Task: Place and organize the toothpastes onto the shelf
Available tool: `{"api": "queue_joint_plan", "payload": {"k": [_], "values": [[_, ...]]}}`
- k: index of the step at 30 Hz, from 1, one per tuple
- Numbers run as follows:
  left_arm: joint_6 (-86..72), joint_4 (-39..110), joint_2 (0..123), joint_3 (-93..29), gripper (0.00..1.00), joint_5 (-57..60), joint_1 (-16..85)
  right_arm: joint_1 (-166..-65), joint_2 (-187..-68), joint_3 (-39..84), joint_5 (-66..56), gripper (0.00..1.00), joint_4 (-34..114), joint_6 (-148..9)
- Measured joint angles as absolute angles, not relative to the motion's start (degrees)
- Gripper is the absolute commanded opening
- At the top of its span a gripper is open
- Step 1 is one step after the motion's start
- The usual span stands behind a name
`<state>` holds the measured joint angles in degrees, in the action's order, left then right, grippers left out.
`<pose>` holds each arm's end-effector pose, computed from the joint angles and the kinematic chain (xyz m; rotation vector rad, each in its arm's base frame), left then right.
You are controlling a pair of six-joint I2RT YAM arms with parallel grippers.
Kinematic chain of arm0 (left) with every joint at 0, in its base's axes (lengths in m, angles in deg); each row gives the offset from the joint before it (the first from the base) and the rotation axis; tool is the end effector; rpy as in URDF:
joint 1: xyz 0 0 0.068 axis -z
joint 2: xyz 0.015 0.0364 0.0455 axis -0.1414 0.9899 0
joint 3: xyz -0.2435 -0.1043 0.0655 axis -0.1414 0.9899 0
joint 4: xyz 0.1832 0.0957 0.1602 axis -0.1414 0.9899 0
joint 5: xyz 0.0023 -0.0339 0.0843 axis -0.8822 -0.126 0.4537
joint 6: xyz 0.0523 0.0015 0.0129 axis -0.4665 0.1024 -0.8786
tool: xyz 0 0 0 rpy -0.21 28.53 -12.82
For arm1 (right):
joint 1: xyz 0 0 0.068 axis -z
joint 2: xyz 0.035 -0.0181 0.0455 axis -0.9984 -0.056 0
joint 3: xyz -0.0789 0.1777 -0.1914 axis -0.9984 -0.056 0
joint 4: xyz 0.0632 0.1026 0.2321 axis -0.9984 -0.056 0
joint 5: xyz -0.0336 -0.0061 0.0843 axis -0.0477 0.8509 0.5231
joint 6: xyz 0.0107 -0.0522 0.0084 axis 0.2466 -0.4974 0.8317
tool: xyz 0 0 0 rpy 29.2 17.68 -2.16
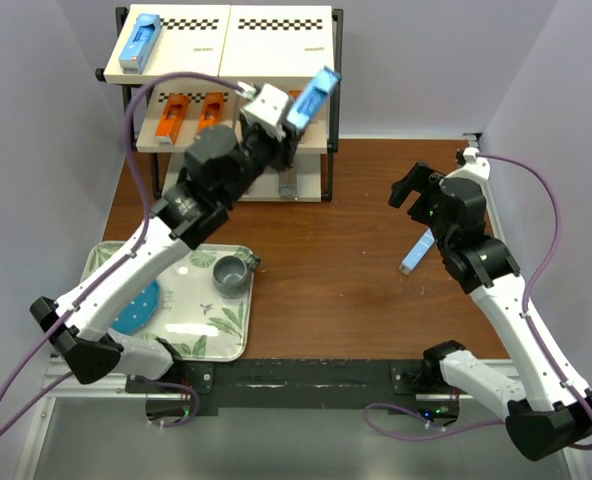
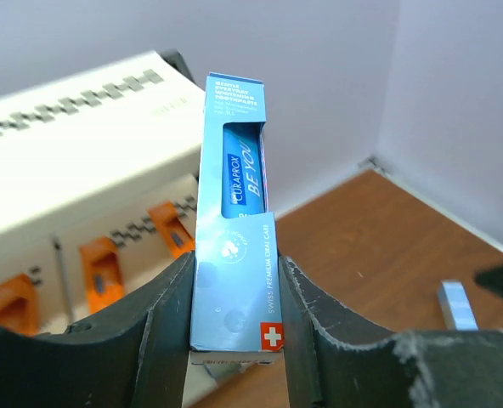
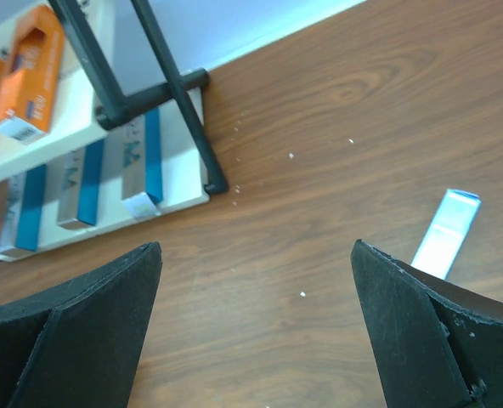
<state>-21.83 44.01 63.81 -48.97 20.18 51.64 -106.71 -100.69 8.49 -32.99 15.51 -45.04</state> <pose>0.2250 -0.2045 0.4848 0.4606 1.4424 -0.4271 0.1955 0.0577 0.3840 0.4269 1.8288 0.2814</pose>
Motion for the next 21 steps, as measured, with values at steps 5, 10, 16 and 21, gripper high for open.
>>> {"api": "queue_joint_plan", "payload": {"k": [5,10,16,21], "values": [[-23.19,46.48,66.74,-59.48,0.0,19.64,45.93,-106.71,-99.21,6.28,-32.99,0.98,14.02,-45.11],[-23.73,47.83,70.15,-65.82,0.01,20.38,39.46,-106.71,-97.79,5.01,-32.77,0.98,12.01,-45.2],[-21.74,49.3,74.83,-70.08,0.01,20.49,31.27,-106.71,-96.93,4.77,-32.64,0.98,9.89,-46.07],[-18.55,50.44,78.83,-73.38,0.02,20.53,25.85,-106.71,-96.37,4.62,-32.64,0.98,8.08,-46.92]]}}
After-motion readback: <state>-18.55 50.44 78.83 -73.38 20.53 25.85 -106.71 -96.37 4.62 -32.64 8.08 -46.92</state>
